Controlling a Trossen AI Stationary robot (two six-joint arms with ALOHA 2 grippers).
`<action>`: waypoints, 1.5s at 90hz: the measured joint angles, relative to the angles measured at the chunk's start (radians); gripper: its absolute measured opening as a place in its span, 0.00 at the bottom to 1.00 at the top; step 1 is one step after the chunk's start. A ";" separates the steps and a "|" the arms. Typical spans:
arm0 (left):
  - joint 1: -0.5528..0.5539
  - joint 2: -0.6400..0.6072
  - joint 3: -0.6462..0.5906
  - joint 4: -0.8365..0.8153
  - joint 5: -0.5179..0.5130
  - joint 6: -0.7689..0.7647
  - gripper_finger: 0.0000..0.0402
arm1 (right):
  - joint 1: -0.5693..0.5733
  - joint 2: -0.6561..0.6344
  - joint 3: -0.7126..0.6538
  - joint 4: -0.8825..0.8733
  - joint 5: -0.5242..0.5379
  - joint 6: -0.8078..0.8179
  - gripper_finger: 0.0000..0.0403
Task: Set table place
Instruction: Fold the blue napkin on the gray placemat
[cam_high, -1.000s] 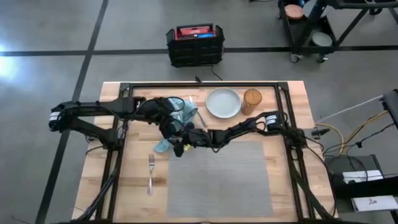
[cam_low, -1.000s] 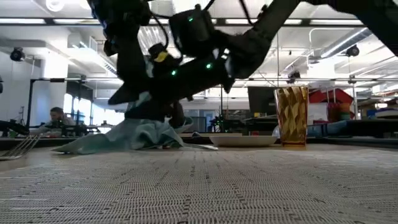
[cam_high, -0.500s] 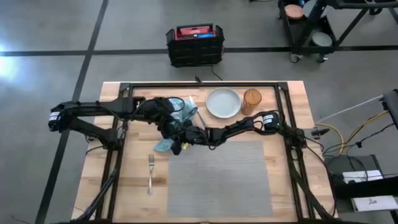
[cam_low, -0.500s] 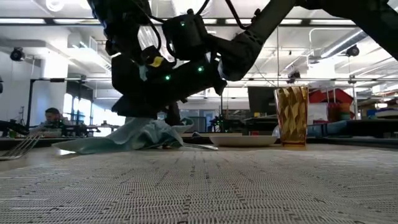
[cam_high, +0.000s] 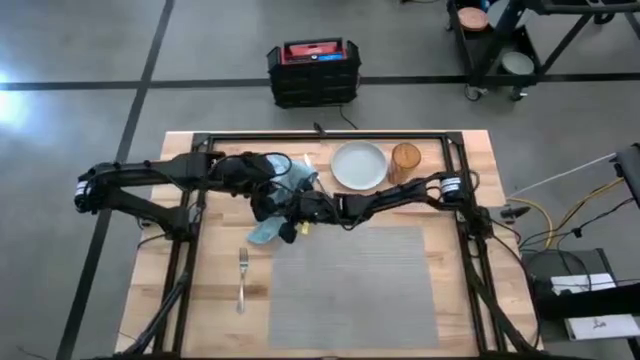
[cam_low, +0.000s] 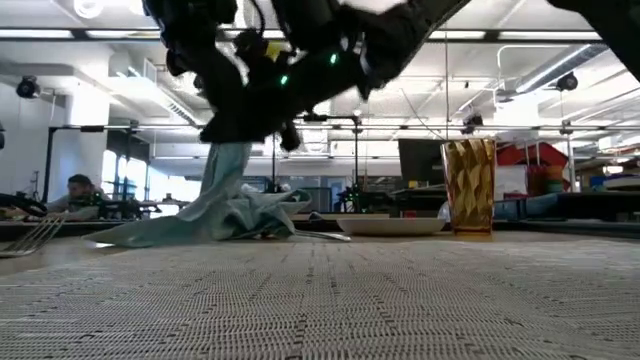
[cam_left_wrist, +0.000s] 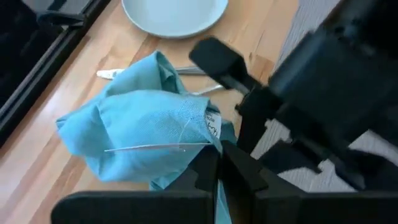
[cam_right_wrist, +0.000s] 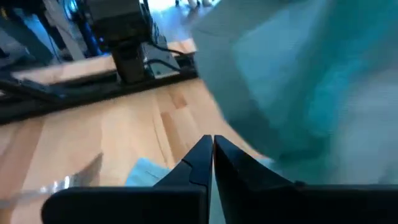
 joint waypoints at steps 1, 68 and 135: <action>0.000 -0.004 0.001 0.001 0.000 0.001 0.00 | -0.001 -0.007 0.000 -0.010 0.000 -0.006 0.00; 0.000 -0.057 0.116 0.020 -0.052 0.036 0.00 | -0.019 -0.614 -0.016 -0.812 -0.001 -0.133 0.00; 0.000 0.011 0.129 0.030 -0.051 0.055 0.00 | -0.018 -0.201 -0.141 -0.223 -0.046 0.202 0.46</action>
